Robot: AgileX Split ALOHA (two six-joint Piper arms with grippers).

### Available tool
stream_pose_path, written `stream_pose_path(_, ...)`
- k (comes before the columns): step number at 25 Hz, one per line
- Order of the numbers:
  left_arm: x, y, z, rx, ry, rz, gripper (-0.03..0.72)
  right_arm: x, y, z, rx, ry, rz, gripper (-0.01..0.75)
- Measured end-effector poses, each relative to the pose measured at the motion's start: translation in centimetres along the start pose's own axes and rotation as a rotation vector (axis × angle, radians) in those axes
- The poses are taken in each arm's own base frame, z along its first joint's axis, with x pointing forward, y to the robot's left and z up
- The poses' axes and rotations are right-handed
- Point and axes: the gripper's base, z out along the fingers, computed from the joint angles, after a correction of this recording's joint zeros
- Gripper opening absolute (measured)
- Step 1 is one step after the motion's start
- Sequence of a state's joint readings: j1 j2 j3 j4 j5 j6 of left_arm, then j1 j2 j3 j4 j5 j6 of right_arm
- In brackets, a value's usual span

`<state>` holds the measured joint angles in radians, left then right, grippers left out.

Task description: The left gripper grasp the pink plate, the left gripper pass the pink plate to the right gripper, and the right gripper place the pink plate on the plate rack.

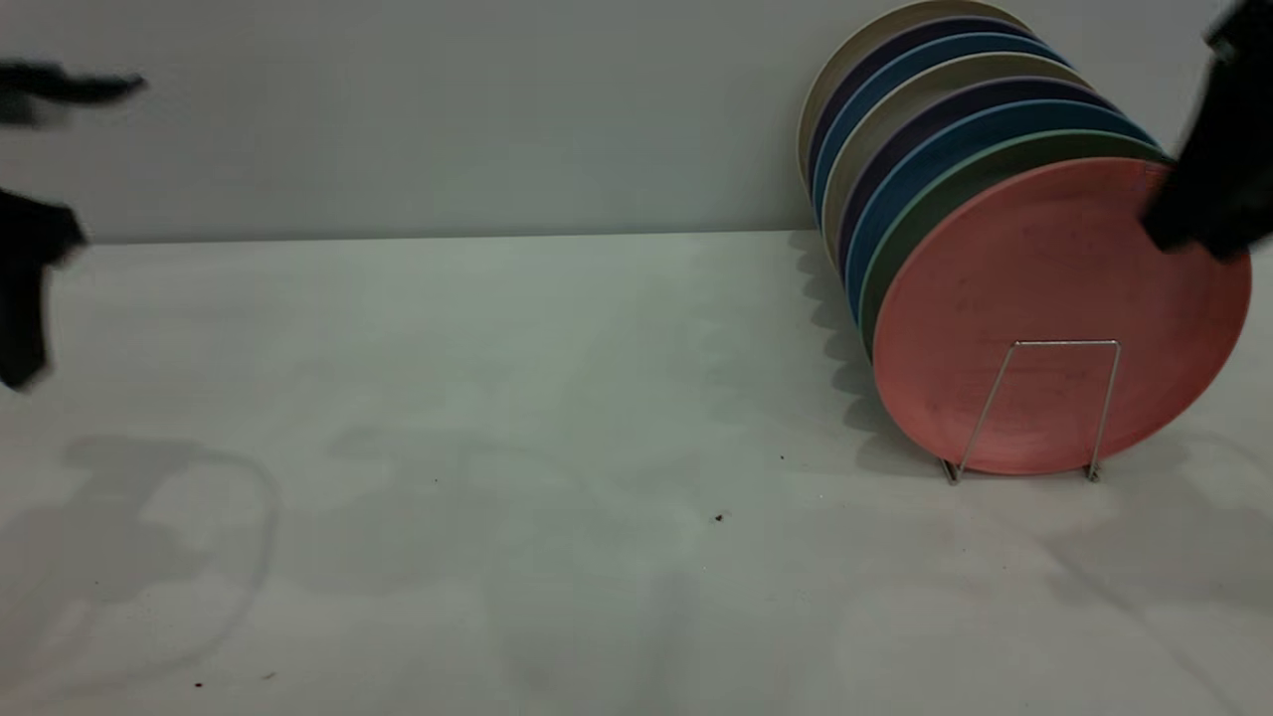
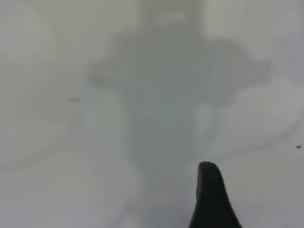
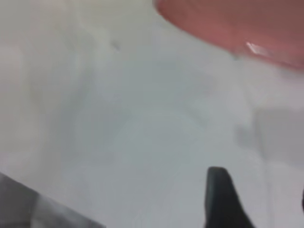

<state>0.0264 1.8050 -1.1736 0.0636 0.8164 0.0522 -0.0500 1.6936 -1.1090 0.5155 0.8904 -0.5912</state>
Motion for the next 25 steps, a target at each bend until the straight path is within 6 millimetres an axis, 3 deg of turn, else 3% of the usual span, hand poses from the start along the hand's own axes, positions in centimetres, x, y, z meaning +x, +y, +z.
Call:
stream_pose_path(5, 2.0, -0.1, -6.5, 0.015, -0.152, -0.022, 0.503, 1.6, 0.2, -2.7, 0.123, 0.101, 0.054, 0.499)
stream_pose_path(9, 5.3, -1.2, -9.4, 0.112, -0.237, -0.003, 0.503, 3.1, 1.8, -6.0, 0.146, 0.089, 0.060, 0.501)
stream_pose_path(17, 14.0, -2.2, -11.3, 0.139, -0.349, 0.000, 0.503, 9.4, 5.8, -11.1, 0.153, -0.046, 0.025, 0.502)
stream_pose_path(25, 22.5, -3.0, -12.1, 0.144, -0.487, -0.054, 0.503, 14.9, 8.4, -12.8, 0.131, -0.169, -0.050, 0.502)
